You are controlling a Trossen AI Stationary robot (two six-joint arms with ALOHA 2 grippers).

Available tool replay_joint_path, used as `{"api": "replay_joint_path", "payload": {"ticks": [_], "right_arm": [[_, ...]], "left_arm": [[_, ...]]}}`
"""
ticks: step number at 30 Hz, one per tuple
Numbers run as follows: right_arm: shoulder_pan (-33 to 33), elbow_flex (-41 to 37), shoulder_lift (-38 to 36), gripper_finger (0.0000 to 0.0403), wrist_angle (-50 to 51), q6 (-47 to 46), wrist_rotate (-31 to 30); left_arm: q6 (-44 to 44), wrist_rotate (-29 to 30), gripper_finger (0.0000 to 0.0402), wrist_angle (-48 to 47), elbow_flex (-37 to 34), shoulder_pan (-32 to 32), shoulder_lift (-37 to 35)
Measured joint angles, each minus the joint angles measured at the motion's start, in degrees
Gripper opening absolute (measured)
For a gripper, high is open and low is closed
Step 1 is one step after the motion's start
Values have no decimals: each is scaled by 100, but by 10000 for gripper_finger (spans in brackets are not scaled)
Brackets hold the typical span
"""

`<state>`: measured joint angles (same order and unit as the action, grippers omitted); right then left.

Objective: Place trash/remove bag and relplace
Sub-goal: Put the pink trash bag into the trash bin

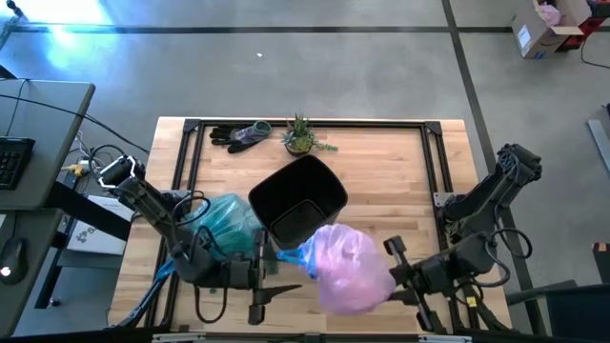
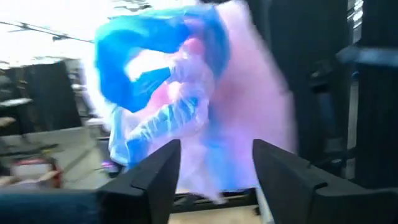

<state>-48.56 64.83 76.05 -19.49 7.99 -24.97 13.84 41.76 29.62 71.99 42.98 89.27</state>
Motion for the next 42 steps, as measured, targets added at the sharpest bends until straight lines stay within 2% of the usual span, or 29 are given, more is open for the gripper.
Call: {"api": "replay_joint_path", "payload": {"ticks": [5, 9, 12, 17, 20, 29, 33, 36, 39, 40, 42], "right_arm": [[-35, 165, 89, 0, 46, 0, 150], [-37, 165, 87, 0, 53, 2, 147], [1, 165, 79, 0, 50, 2, 147], [188, 165, 81, 0, -21, -54, 341], [305, 165, 130, 0, -50, -191, 442], [681, 165, 514, 0, -114, -629, 948], [779, 163, 585, 0, -91, -802, 1172], [780, 165, 609, 0, -56, -802, 1174], [780, 163, 607, 0, 28, -819, 1152], [780, 163, 607, 0, 70, -836, 1128], [778, 163, 607, 0, 181, -948, 1036]], "left_arm": [[887, 491, 234, 33, 0, 148, 0], [1399, 921, 256, 29, 0, 260, 0], [1464, 603, 260, 4, 0, 226, 0], [1084, 482, 261, -274, 0, -51, -4], [857, 149, 260, -327, 0, -252, -4], [726, -440, 254, -47, 0, -714, -4], [995, -558, 207, 74, 0, -774, -4], [1170, -834, 135, 67, 17, -774, -4], [1407, -1036, 44, 66, 17, -739, -4], [1504, -1034, 23, 66, 17, -716, -4], [1692, -938, 12, 47, 17, -671, -32]]}}
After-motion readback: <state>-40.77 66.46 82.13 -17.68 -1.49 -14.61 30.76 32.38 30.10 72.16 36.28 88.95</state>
